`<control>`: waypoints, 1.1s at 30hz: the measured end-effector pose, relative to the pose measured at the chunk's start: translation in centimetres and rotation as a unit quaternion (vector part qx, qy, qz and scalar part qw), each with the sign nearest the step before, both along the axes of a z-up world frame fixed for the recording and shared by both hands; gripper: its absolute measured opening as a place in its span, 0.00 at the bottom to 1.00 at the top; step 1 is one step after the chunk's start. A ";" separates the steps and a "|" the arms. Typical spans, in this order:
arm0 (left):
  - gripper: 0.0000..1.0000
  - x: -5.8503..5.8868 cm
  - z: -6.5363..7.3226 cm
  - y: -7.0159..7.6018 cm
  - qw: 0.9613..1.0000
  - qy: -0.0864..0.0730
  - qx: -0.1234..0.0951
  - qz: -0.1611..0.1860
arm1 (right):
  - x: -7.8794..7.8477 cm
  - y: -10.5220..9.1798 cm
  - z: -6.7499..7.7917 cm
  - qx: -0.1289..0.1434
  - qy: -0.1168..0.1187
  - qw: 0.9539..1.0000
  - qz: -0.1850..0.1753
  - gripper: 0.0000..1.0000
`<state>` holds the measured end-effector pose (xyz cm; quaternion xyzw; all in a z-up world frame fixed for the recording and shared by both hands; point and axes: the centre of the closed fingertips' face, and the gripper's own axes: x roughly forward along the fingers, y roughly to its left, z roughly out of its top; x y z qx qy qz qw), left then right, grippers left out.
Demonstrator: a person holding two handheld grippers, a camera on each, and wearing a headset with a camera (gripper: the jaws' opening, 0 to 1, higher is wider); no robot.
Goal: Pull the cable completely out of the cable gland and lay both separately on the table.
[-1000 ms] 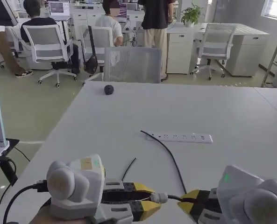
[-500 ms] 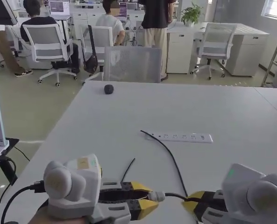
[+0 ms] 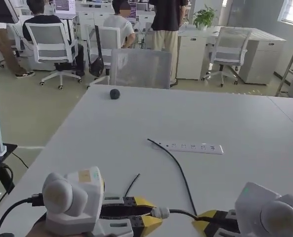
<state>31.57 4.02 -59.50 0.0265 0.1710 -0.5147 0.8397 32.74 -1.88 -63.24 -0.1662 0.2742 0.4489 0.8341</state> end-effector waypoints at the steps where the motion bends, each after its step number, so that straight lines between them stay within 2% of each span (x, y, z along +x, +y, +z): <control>1: 0.15 0.0 -0.1 0.0 1.000 0.001 0.001 0.001 | 0.1 0.1 0.1 0.003 -0.002 1.000 0.001 0.01; 3: 0.15 0.0 -0.1 0.0 1.000 0.003 -0.002 -0.001 | 0.1 0.3 0.4 0.003 -0.009 1.000 0.005 0.05; 5: 0.15 -0.1 -0.2 -0.1 1.000 0.004 0.001 -0.002 | 0.1 0.7 1.0 0.004 -0.019 1.000 0.010 0.15; 6: 0.15 -0.1 -0.3 -0.1 1.000 0.005 0.001 -0.003 | -0.1 1.2 1.5 0.006 -0.030 0.999 0.024 0.17; 9: 0.15 -0.1 -0.3 -0.3 1.000 0.008 0.003 -0.005 | -0.6 2.2 2.0 -0.019 -0.055 0.996 0.060 0.15; 11: 0.15 -0.1 -0.4 -0.3 1.000 0.009 0.006 -0.007 | -0.9 2.8 1.8 -0.039 -0.061 0.994 0.079 0.14; 14: 0.15 -0.2 -0.7 -0.4 1.000 0.011 0.014 -0.016 | -1.1 3.6 1.8 -0.047 -0.072 0.992 0.093 0.12; 17: 0.15 -0.3 -0.8 -0.6 1.000 0.011 0.018 -0.021 | -1.2 4.1 1.7 -0.047 -0.070 0.992 0.099 0.10; 21: 0.15 -0.7 -1.4 -1.0 0.999 0.011 0.030 -0.030 | -1.2 3.9 0.9 -0.072 -0.073 0.988 0.116 0.03; 28: 0.15 -0.6 -1.3 -0.9 0.999 0.012 0.025 -0.026 | -1.3 3.8 0.9 -0.072 -0.069 0.989 0.111 0.00; 33: 0.15 -0.5 -1.3 -0.8 0.999 0.012 0.026 -0.026 | -1.2 3.8 0.7 -0.062 -0.056 0.992 0.093 0.00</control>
